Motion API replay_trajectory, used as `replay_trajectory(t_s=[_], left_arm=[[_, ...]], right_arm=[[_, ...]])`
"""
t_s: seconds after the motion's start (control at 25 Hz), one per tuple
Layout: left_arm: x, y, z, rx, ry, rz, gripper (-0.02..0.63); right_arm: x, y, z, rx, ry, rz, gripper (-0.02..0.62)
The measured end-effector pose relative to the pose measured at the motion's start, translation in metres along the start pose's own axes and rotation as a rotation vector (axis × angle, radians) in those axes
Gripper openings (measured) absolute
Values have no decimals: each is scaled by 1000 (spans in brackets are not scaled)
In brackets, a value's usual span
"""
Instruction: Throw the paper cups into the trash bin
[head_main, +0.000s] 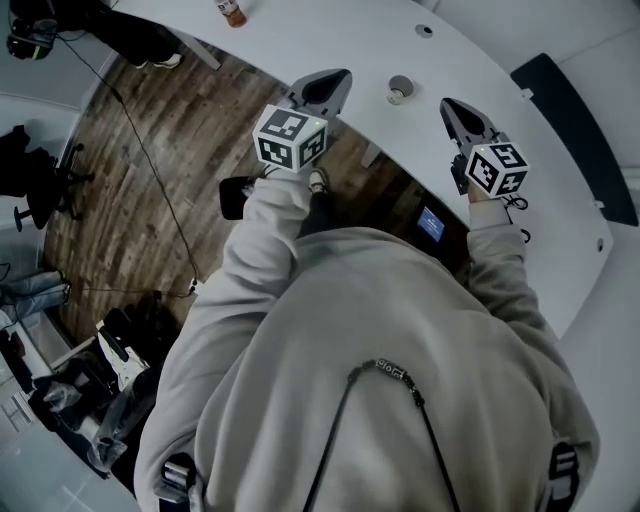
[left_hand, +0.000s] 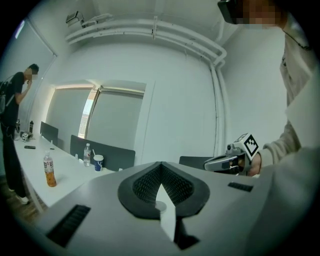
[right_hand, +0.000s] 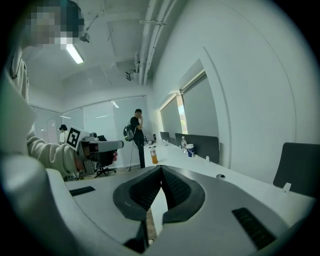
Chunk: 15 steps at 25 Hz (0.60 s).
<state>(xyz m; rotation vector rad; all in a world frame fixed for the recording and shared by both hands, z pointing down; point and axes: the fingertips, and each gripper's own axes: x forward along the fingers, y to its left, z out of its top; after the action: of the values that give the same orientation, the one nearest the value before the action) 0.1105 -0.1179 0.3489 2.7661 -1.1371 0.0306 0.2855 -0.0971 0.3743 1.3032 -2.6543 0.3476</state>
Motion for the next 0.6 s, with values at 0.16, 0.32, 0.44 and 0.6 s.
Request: replay_trajectory(t_s=[0.16,0.32,0.44,0.6], left_arm=[[37,37,9,-1,-15,-51,3],[80,66,25,41,-39,-112,3],[107,88,23,39,-29,-164,3],[138,119,36,39,0,-238,3]], right_arm=[[27,-15,7,-10,28,-31,17],[61,-35,17,-51,54,-57,17],[87,-58,25,-18,38,-120,17],[109,-65,41,23,53,-142,17]])
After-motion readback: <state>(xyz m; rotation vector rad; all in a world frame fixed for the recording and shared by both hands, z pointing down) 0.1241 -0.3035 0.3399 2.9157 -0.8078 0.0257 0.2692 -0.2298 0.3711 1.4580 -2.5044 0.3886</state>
